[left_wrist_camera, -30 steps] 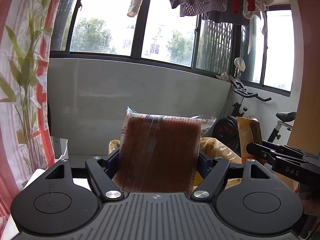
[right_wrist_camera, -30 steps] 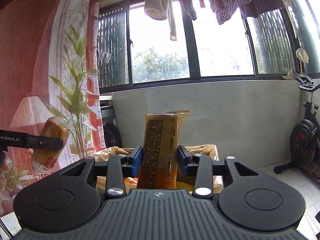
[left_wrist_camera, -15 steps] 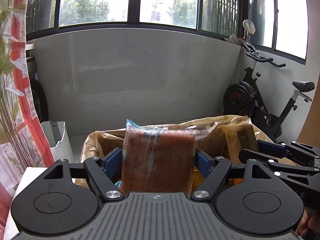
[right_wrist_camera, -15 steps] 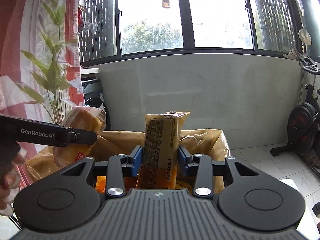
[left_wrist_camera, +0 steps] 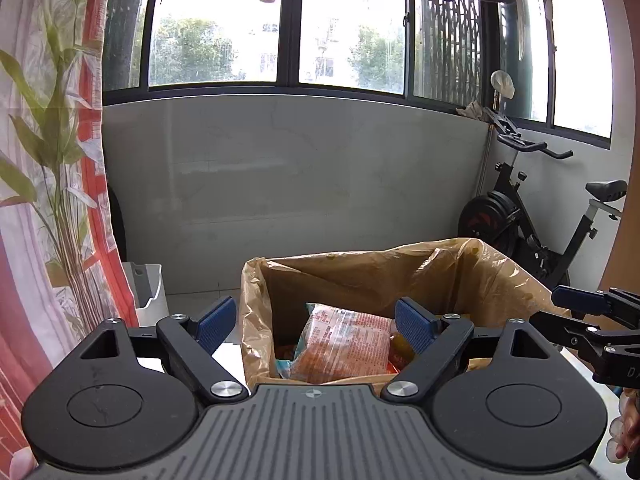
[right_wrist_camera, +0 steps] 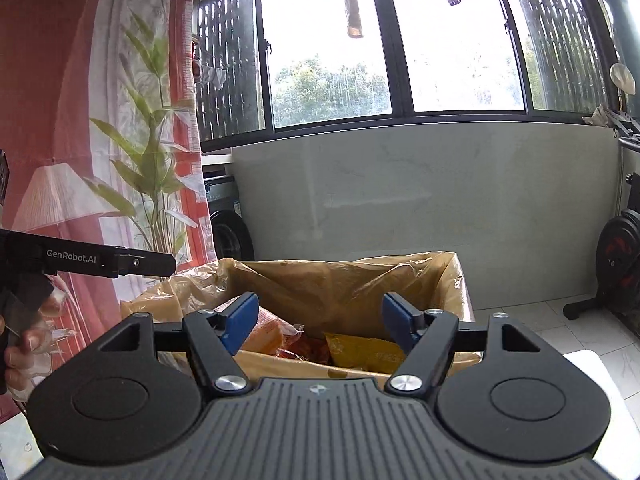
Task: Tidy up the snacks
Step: 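Move both open tools back to the snack pile, then grasp the red sausage pack with the right tool while the left tool grasps the red pouch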
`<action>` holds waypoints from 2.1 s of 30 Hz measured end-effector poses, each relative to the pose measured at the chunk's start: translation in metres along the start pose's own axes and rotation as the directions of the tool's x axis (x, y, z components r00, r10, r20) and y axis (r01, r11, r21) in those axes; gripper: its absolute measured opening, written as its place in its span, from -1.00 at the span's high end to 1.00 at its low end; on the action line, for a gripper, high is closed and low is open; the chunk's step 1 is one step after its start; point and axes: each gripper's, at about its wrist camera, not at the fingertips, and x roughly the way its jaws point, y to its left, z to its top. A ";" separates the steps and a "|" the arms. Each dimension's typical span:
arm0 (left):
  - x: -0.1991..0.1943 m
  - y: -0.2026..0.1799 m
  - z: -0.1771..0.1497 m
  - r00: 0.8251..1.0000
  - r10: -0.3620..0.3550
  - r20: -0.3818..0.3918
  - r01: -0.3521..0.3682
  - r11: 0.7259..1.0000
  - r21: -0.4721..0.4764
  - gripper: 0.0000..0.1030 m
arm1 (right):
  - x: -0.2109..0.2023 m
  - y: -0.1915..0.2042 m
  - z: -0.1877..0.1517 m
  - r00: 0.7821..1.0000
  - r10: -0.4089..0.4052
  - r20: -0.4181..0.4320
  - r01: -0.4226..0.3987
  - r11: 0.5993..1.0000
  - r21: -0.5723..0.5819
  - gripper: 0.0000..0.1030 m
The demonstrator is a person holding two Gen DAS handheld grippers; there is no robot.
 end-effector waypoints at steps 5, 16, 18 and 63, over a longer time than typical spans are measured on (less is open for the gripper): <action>-0.034 0.007 -0.026 1.000 0.002 -0.002 -0.002 1.000 -0.001 -0.71 | -0.029 0.011 -0.026 1.000 0.016 0.012 -0.016 1.000 0.000 -0.40; -0.049 0.010 -0.109 0.991 0.009 -0.134 -0.019 0.997 -0.070 -0.61 | -0.041 0.013 -0.118 0.982 -0.013 -0.188 0.033 0.994 0.100 -0.36; -0.046 0.010 -0.124 0.986 0.009 -0.165 -0.024 0.996 -0.086 -0.59 | -0.041 0.014 -0.131 0.975 -0.019 -0.221 0.042 0.994 0.097 -0.30; -0.048 -0.014 -0.218 0.863 -0.015 -0.505 -0.064 0.988 -0.139 -0.37 | -0.034 0.009 -0.188 0.936 -0.005 -0.352 0.042 0.994 0.097 0.32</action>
